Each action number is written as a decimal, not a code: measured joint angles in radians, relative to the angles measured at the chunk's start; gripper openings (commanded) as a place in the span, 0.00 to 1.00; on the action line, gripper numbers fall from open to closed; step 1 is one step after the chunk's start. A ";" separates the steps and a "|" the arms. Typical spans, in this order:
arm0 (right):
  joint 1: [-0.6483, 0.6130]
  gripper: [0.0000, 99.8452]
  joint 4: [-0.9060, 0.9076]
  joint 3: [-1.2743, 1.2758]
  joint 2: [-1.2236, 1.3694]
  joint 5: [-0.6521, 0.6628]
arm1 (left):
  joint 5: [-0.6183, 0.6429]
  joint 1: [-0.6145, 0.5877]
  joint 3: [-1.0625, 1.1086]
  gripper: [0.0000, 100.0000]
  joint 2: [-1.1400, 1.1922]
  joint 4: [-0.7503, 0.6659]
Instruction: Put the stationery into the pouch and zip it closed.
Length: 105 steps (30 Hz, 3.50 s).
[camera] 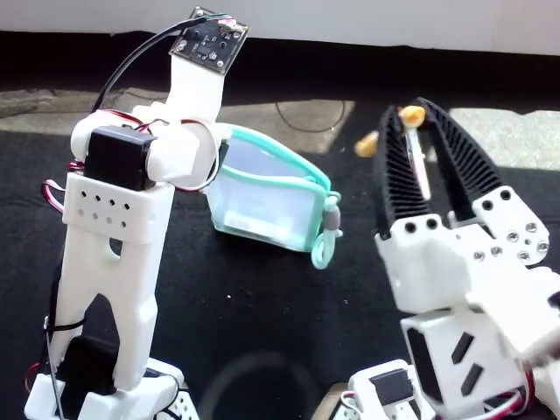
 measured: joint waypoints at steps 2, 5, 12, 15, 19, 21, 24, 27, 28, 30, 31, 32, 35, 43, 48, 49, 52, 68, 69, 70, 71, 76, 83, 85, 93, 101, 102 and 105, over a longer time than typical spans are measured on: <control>-0.043 0.01 -0.018 0.000 0.002 -0.023 | 0.000 0.000 0.000 0.01 0.000 0.000; -0.072 0.01 -0.025 -0.002 0.052 -0.049 | 0.020 0.000 0.000 0.01 0.000 0.000; -0.080 0.01 -0.052 -0.038 0.238 -0.120 | 0.051 0.002 0.002 0.01 0.000 -0.015; -0.081 0.01 -0.052 -0.069 0.264 -0.163 | 0.051 0.002 0.002 0.01 0.000 -0.015; -0.081 0.01 -0.052 -0.072 0.278 -0.183 | 0.051 0.002 0.002 0.01 0.000 -0.015; -0.081 0.01 -0.052 -0.072 0.279 -0.183 | 0.051 0.002 0.002 0.01 0.000 -0.015; -0.081 0.01 -0.052 -0.072 0.278 -0.183 | 0.051 0.002 0.002 0.01 0.000 -0.015; -0.081 0.01 -0.052 -0.072 0.278 -0.183 | 0.051 0.002 0.002 0.01 0.000 -0.015; -0.081 0.01 -0.052 -0.072 0.278 -0.183 | 0.051 0.002 0.002 0.01 0.000 -0.015; -0.081 0.01 -0.052 -0.072 0.278 -0.183 | 0.051 0.002 0.002 0.01 0.000 -0.015; -0.081 0.01 -0.046 -0.072 0.278 -0.183 | 0.051 0.002 0.002 0.01 0.000 -0.015; -0.083 0.01 -0.046 -0.068 0.278 -0.183 | 0.051 0.003 0.002 0.01 0.000 -0.015; -0.132 0.01 -0.046 -0.012 0.278 -0.183 | 0.051 0.005 0.002 0.01 0.000 -0.015; -0.196 0.01 -0.077 0.218 0.279 -0.183 | 0.051 0.009 0.002 0.01 0.000 -0.015; -0.196 0.03 -0.130 0.353 0.281 -0.183 | 0.051 0.009 0.002 0.01 0.000 -0.015; -0.196 0.07 -0.132 0.358 0.281 -0.183 | 0.051 0.009 0.002 0.01 0.000 -0.015; -0.196 0.16 -0.132 0.362 0.281 -0.183 | 0.051 0.009 0.002 0.01 0.000 -0.015; 0.044 0.16 0.046 -0.087 0.298 -0.183 | 0.051 0.009 0.002 0.01 0.000 -0.015; 0.121 0.16 0.046 -0.078 0.319 -0.183 | 0.051 0.009 0.002 0.01 0.000 -0.015; 0.198 0.16 0.046 -0.063 0.348 -0.183 | 0.051 0.009 0.002 0.01 0.000 -0.015; 0.269 0.16 0.046 -0.041 0.390 -0.183 | 0.051 0.009 0.002 0.01 0.000 -0.015; 0.489 0.16 0.049 -0.023 0.761 -0.183 | 0.051 0.009 0.002 0.01 0.000 -0.015; 0.552 0.10 0.219 -0.362 1.358 -0.167 | 0.051 0.009 0.002 0.01 0.000 -0.015; 0.542 0.08 0.258 -0.502 1.514 -0.083 | 0.054 0.014 0.002 0.01 0.000 -0.015; 0.496 0.17 0.373 -1.076 2.091 0.121 | 0.055 0.092 0.002 0.01 0.000 -0.015; 0.497 0.13 0.491 -1.519 2.403 0.127 | 0.055 0.114 0.000 0.01 0.000 -0.015; 0.499 0.13 0.493 -1.537 2.417 0.127 | 0.055 0.114 0.000 0.01 0.000 -0.015; 0.502 0.12 0.500 -1.565 2.438 0.127 | 0.055 0.114 0.000 0.01 0.000 -0.015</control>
